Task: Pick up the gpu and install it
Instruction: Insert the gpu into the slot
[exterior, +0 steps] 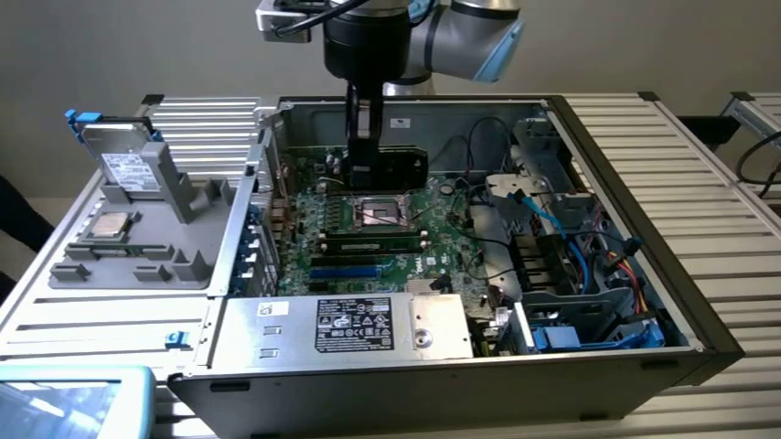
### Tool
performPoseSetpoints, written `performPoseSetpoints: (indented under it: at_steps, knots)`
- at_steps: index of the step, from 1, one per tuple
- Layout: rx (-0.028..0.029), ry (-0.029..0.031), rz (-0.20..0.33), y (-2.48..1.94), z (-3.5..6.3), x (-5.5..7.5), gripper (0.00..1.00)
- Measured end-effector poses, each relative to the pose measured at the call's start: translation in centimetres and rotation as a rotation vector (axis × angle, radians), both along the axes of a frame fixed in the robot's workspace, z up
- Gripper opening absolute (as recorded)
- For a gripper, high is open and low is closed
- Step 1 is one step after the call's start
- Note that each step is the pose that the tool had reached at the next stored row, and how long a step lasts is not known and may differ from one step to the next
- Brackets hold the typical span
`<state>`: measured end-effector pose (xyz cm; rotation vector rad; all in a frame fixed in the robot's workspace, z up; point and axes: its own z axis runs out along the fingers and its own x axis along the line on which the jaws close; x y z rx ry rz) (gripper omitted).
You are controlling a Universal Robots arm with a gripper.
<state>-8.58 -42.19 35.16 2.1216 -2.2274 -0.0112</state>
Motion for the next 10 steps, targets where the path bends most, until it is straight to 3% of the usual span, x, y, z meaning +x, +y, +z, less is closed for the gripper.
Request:
performPoseSetpoints:
  at_steps: [3, 7, 10]
  knots:
    - [0.0068, 0.0, 0.0, -0.23, -0.53, 0.0, 0.29]
    - [0.02, 0.0001, 0.0, -0.58, -1.11, -0.1, 0.29]
    - [0.0226, 0.0021, 0.0, -0.74, -1.64, -0.1, 0.29]
